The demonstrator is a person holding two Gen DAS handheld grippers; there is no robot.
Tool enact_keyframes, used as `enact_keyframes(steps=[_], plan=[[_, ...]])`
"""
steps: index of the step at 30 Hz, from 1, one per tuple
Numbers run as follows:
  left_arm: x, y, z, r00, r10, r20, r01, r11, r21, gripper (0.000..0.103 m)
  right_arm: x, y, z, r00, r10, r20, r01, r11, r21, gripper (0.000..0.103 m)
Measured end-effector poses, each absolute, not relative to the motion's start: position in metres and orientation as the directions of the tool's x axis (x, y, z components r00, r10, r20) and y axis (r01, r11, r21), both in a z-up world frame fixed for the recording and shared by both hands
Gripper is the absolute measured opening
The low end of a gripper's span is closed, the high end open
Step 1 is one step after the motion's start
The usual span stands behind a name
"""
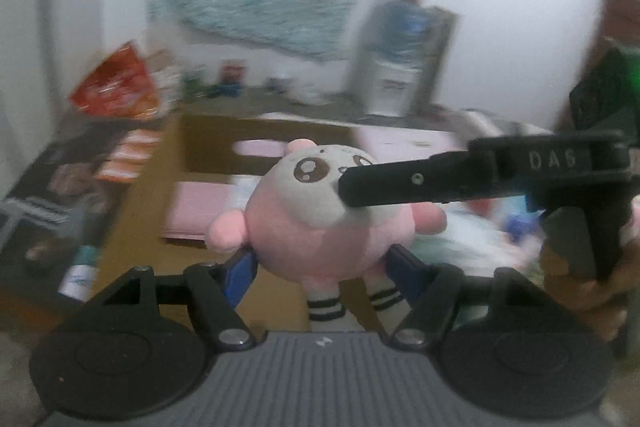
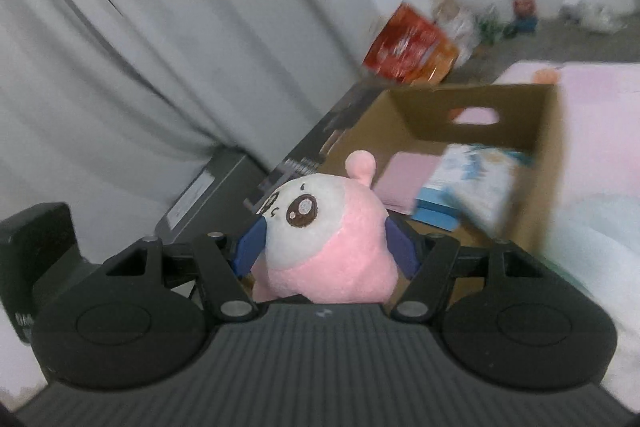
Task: Organize soft objects
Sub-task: 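Lower the plush toy into the box and open both tools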
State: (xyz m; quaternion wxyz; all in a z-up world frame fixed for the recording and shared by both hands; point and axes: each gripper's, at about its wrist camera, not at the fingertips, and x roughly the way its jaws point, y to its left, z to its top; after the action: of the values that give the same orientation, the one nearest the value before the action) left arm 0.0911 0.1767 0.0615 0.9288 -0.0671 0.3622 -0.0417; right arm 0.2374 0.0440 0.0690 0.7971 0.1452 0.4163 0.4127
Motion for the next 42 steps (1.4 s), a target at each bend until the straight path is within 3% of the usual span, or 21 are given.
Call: enact_keyframes(steps=[6,8,9,10,14,20,23,25,30,33,34,36,42], plan=[[0.144,0.224,0.028,0.67,0.007,-0.742,-0.074,0.996,-0.058,0.071,0.296,0.119,0.019,0.215,0.725,-0.654,-0.455,0.667,0.59,0.064],[0.154,0.228,0.02,0.669,0.043,-0.742,-0.08,0.997,-0.015,0.067,0.305,0.136,0.001,0.186,0.706,-0.683,-0.424,0.685,0.593,0.056],[0.155,0.23,0.019,0.673,0.052,-0.738,-0.081,0.997,-0.004,0.065,0.309,0.142,-0.009,0.167,0.701,-0.693,-0.407,0.689,0.599,0.043],[0.159,0.229,0.017,0.677,0.059,-0.734,-0.08,0.997,0.007,0.065,0.311,0.149,-0.019,0.146,0.705,-0.694,-0.39,0.686,0.614,0.042],[0.166,0.222,0.008,0.692,0.099,-0.715,-0.072,0.995,0.068,0.067,0.316,0.162,-0.047,0.146,0.678,-0.721,-0.344,0.718,0.605,0.042],[0.163,0.231,0.0,0.672,0.1,-0.734,-0.081,0.995,0.062,0.067,0.325,0.141,-0.06,0.164,0.677,-0.717,-0.237,0.733,0.638,0.044],[0.152,0.236,0.004,0.676,0.096,-0.73,-0.077,0.995,0.059,0.068,0.328,0.131,-0.057,0.162,0.683,-0.712,-0.235,0.728,0.644,0.054],[0.143,0.24,0.006,0.68,0.08,-0.729,-0.071,0.997,0.042,0.07,0.328,0.133,-0.053,0.152,0.676,-0.721,-0.271,0.73,0.627,0.076],[0.114,0.24,0.013,0.686,0.035,-0.727,-0.035,0.999,0.015,0.071,0.328,0.152,-0.053,0.064,0.62,-0.782,-0.389,0.737,0.553,0.091],[0.097,0.237,0.015,0.698,0.024,-0.716,-0.017,1.0,0.017,0.072,0.322,0.162,-0.064,-0.021,0.59,-0.807,-0.429,0.724,0.54,0.092],[0.094,0.237,0.014,0.7,0.02,-0.714,-0.014,1.0,0.014,0.072,0.319,0.166,-0.068,-0.036,0.58,-0.814,-0.442,0.722,0.533,0.087],[0.088,0.237,0.013,0.701,0.007,-0.713,-0.016,1.0,-0.005,0.072,0.312,0.171,-0.076,-0.056,0.555,-0.83,-0.463,0.722,0.514,0.069],[0.08,0.235,0.005,0.696,-0.006,-0.718,-0.019,0.999,-0.027,0.072,0.328,0.159,-0.076,0.035,0.61,-0.792,-0.333,0.754,0.566,0.064]])
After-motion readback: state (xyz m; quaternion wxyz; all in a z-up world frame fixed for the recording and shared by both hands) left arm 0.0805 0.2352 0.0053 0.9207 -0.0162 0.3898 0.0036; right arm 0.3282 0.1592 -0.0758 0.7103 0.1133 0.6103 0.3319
